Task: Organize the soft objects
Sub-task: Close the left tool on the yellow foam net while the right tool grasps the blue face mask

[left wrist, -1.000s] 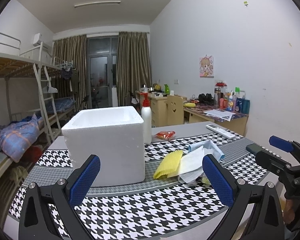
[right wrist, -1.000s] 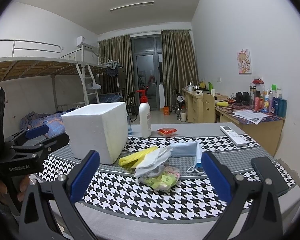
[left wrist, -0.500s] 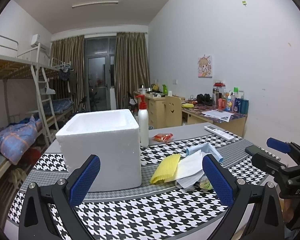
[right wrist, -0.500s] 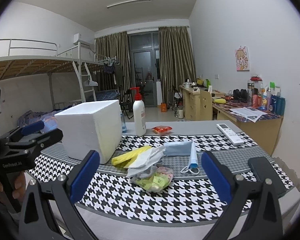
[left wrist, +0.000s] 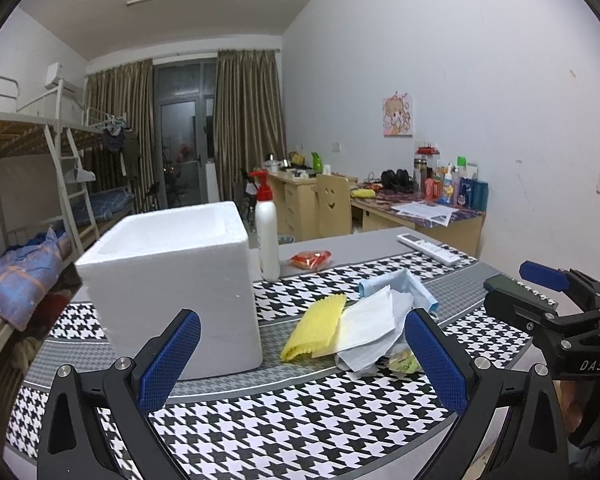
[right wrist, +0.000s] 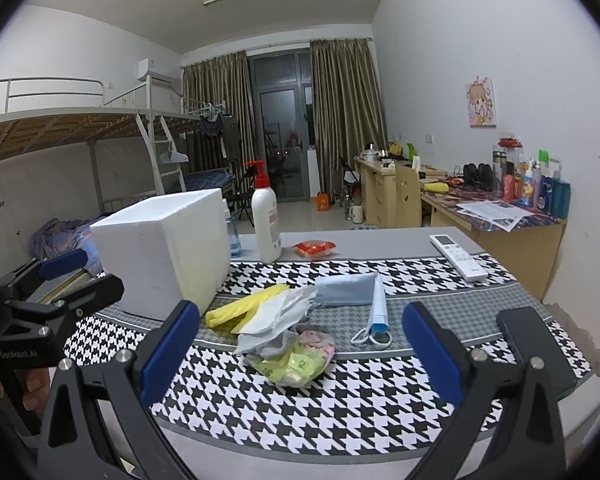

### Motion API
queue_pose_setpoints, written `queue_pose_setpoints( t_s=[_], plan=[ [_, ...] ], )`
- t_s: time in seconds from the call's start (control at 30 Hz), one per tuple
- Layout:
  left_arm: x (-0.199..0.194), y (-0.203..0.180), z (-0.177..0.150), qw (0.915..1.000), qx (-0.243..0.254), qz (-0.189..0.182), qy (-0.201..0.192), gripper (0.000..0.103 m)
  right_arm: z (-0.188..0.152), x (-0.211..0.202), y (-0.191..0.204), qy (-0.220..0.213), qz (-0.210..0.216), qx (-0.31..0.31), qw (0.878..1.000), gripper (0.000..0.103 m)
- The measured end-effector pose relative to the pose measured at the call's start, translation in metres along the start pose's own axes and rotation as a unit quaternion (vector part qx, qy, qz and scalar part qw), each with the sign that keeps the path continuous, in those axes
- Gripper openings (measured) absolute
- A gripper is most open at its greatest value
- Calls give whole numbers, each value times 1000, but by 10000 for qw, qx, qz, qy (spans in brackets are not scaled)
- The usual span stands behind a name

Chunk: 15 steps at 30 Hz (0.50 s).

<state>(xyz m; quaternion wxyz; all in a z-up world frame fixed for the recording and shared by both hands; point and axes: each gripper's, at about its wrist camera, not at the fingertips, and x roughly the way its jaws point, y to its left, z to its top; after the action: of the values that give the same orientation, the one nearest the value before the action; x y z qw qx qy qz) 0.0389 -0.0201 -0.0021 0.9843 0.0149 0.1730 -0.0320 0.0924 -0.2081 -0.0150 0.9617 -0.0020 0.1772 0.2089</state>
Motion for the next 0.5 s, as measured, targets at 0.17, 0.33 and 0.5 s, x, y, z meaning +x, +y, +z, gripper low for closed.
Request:
queue_pose_setpoints(
  t_s=[0.17,0.33,0.5],
  plan=[
    [12,-5,3,9999,71,-25,115,102,3,9,-8,70,-58,53,9999,103],
    [25,-7,6,9996,101,-79,257,102,7,16,-13,164,-87,75,9998,103],
    [43,-11,8,9987,134,-121,475,102,8,27,-23,276,-127,168,9994,103]
  ],
)
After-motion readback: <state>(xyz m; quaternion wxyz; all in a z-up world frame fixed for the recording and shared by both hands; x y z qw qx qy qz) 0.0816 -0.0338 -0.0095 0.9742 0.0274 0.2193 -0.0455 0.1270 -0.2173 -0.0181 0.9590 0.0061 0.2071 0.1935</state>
